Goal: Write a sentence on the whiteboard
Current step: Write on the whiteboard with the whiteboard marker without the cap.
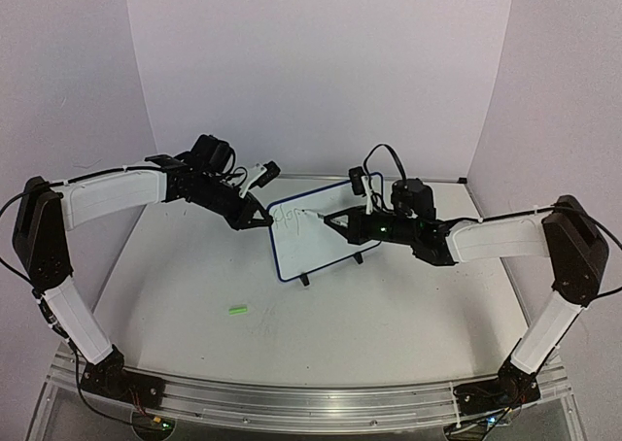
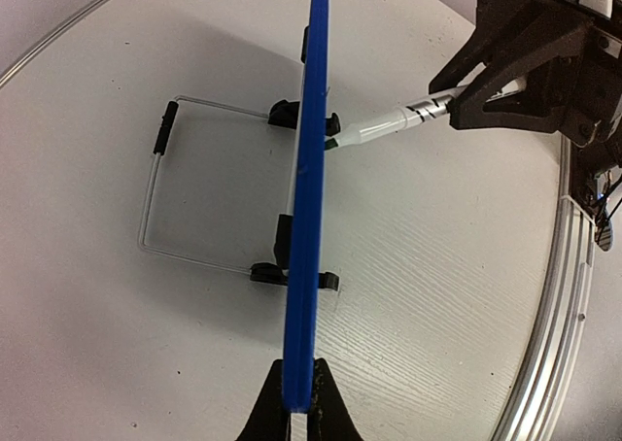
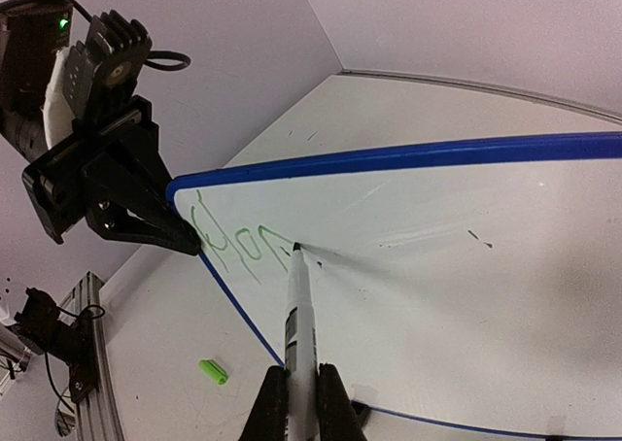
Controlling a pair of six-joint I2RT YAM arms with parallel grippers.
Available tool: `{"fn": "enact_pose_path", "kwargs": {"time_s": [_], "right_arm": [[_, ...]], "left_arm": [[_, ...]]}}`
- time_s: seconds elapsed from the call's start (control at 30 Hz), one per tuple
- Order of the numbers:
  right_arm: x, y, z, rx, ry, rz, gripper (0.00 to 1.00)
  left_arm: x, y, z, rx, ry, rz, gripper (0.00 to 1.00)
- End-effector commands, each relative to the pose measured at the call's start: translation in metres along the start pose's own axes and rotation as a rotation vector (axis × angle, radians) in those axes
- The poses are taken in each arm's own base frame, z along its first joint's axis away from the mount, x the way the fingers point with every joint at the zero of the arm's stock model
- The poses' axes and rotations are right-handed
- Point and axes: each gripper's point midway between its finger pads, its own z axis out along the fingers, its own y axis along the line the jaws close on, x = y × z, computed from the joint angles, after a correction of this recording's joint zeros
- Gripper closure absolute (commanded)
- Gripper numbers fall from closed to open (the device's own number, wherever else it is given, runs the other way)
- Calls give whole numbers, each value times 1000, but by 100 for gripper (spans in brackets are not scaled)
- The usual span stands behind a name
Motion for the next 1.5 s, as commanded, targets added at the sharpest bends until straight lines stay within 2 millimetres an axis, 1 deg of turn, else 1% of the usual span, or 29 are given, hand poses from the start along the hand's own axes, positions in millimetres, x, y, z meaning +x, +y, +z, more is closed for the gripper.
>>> {"fn": "enact_pose_path", "kwargs": {"time_s": [0.0,0.2,0.53,0.7,0.77,0.9,1.0,1.1,1.17,1.3,1.47], "right_arm": [[-16,0,-4,11,-52,-13,100],[-2,4,4,-45,-5,-2,100],[8,3,11,-65,29,8,100],[5,4,14,-72,26,5,100],[3,6,12,-73,20,2,100],[-4,14,1,-87,-2,1,100],[-14,20,-13,-84,-35,-6,100],[-19,20,-19,-67,-55,-12,100],[-20,17,-19,-54,-60,-14,100],[-19,10,-13,-38,-56,-9,100],[-20,7,-6,-37,-54,-11,100]], "left_arm": [[7,2,5,-15,44,13,100],[8,2,6,-14,47,11,100],[9,3,7,-12,49,10,100],[9,3,7,-12,49,9,100],[8,3,7,-14,48,10,100],[8,3,6,-15,48,13,100],[8,3,6,-14,47,13,100],[8,2,6,-13,46,12,100],[8,2,6,-12,47,11,100],[8,3,6,-15,47,13,100],[9,3,6,-16,48,12,100]]}}
